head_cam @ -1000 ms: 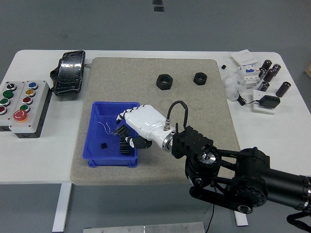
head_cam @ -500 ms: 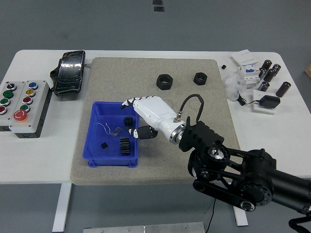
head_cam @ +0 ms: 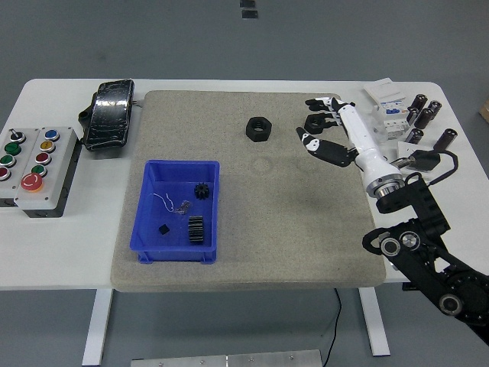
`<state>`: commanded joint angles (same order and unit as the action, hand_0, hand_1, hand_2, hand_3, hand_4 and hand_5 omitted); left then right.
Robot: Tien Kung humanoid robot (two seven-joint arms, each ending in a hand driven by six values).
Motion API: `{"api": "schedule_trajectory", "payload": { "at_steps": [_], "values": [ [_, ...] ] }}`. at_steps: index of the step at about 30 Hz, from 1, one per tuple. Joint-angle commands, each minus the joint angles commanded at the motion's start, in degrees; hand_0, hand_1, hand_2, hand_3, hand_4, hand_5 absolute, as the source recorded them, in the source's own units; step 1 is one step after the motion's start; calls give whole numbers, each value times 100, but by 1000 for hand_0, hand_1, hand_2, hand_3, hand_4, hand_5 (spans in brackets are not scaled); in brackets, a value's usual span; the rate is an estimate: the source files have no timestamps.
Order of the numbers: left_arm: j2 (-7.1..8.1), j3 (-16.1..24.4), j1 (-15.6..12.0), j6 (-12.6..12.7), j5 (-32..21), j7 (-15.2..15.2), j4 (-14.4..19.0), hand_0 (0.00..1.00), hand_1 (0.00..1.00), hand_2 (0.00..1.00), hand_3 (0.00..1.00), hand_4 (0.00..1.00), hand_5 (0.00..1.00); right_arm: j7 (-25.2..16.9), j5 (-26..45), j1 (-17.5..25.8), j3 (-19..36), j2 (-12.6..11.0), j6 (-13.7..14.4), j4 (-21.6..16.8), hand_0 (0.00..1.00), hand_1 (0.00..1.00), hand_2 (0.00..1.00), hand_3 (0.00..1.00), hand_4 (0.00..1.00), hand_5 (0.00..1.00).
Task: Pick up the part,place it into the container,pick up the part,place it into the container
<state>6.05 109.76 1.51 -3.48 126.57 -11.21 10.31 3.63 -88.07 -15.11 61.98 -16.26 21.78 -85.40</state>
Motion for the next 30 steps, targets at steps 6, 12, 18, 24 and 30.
{"api": "schedule_trajectory", "payload": {
  "at_steps": [6,12,18,24,30],
  "values": [
    [17,98,-21,7,117,5,0,661,611,568,627,635,485,-812,1033,721,1080,334,-84,164,629,673,699,682,749,284],
    [50,136,-36,-15,159,-11,0,661,611,568,627,635,484,-1449,1931,934,1714,558,-147,329,625,667,691,681,758,306],
    [74,121,-113,-31,104,-21,0,661,611,568,627,636,485,-1574,2316,989,1759,636,-154,303,626,665,690,679,758,307],
    [81,35,-106,-8,-127,26,0,661,611,568,627,638,483,-1569,2332,1134,1900,622,-167,208,625,664,691,679,765,324],
    [54,65,-40,-9,-76,26,0,661,611,568,627,643,478,-1535,2327,1130,1947,566,-185,199,627,662,691,678,770,329]
  ]
}}
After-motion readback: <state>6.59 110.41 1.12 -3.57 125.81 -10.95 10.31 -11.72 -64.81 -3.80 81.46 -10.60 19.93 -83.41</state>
